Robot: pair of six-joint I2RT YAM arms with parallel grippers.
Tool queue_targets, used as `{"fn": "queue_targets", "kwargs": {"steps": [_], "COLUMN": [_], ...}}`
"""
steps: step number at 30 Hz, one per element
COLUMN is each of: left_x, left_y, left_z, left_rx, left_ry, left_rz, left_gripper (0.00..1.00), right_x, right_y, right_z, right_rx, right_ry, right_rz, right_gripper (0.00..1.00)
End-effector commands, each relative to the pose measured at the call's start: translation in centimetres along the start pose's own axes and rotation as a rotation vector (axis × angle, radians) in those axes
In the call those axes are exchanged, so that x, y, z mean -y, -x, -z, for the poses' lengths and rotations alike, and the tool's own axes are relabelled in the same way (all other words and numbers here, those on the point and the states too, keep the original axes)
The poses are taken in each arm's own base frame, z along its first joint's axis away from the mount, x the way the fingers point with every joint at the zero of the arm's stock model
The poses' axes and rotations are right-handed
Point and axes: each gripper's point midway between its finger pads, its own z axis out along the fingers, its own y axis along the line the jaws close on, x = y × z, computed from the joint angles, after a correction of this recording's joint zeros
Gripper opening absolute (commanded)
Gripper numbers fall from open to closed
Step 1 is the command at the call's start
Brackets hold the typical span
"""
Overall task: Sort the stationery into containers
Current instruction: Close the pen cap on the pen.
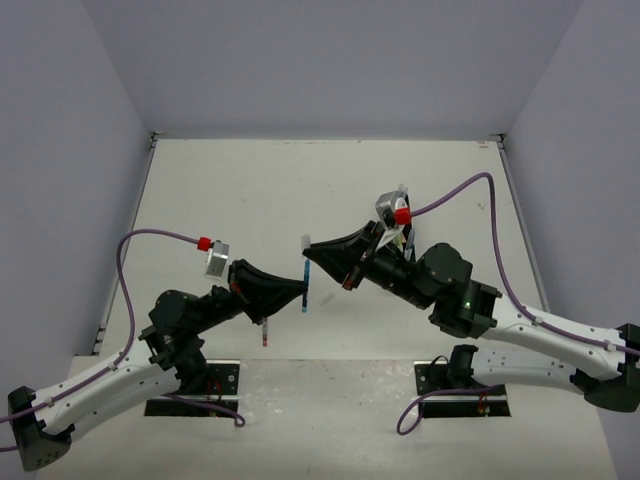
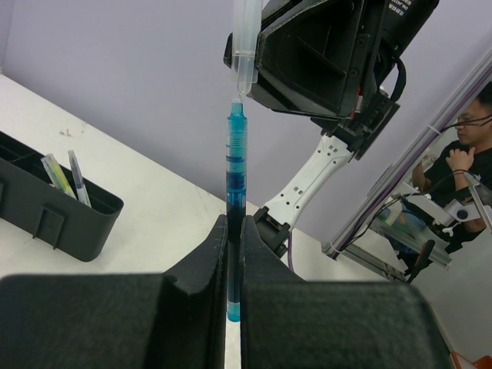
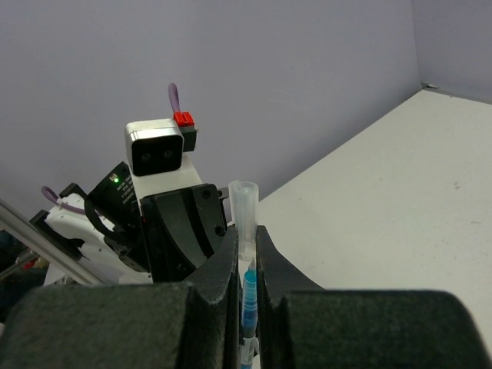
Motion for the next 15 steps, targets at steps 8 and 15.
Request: {"fn": "queue_targets", "kwargs": {"steps": [8,15], "left_x": [1.27,1.24], "left_y": [2.11,2.33], "left_z": [-0.31,-0.32], "left_rx": [0.061,0.069], "left_ry": [-0.031,-0.026], "left_rz": [-0.030,-0.031], "left_gripper": [0.00,0.00], "right_x": [-0.69,-0.50], "right_y": [0.51,0.46], "right_z": [-0.25,-0.06], "right_rx": [0.011,0.014], "right_ry": [0.027,0.022], "right_rz": [-0.010,-0.011], "right_gripper": [0.00,0.00]}}
